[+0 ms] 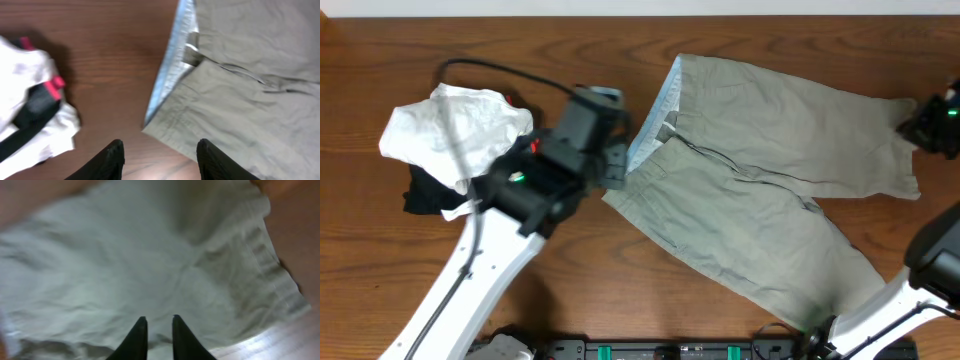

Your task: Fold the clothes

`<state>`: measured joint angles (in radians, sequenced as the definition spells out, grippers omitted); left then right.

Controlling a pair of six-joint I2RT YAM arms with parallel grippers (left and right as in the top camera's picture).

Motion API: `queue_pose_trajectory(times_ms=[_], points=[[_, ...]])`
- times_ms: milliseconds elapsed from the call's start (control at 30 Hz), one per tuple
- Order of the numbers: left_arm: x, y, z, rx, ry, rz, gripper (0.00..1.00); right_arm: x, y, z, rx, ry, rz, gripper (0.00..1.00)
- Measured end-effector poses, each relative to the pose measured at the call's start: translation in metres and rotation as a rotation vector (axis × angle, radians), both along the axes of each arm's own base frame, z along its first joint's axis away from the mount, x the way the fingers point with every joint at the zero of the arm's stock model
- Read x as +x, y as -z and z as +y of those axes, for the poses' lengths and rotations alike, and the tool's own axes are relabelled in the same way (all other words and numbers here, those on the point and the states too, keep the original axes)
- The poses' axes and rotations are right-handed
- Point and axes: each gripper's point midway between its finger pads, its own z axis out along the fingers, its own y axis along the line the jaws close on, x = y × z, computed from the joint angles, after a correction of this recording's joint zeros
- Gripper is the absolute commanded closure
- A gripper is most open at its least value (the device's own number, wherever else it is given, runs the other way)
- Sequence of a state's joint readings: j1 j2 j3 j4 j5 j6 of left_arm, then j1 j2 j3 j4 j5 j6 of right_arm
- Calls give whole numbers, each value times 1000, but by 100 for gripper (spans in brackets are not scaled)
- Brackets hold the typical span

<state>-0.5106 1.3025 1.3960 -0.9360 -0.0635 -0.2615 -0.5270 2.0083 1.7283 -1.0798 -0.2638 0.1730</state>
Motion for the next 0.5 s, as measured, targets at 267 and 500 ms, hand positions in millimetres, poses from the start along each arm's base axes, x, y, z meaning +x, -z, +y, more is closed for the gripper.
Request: queue_pose_trajectory(times_ms=[267,500], points=[[-8,1,22,21,-48,31,46,-31,59,-26,-313,148,247,91],[-10,3,23,36,-34,38,42,-53,83,-58,-388,265,274,93]])
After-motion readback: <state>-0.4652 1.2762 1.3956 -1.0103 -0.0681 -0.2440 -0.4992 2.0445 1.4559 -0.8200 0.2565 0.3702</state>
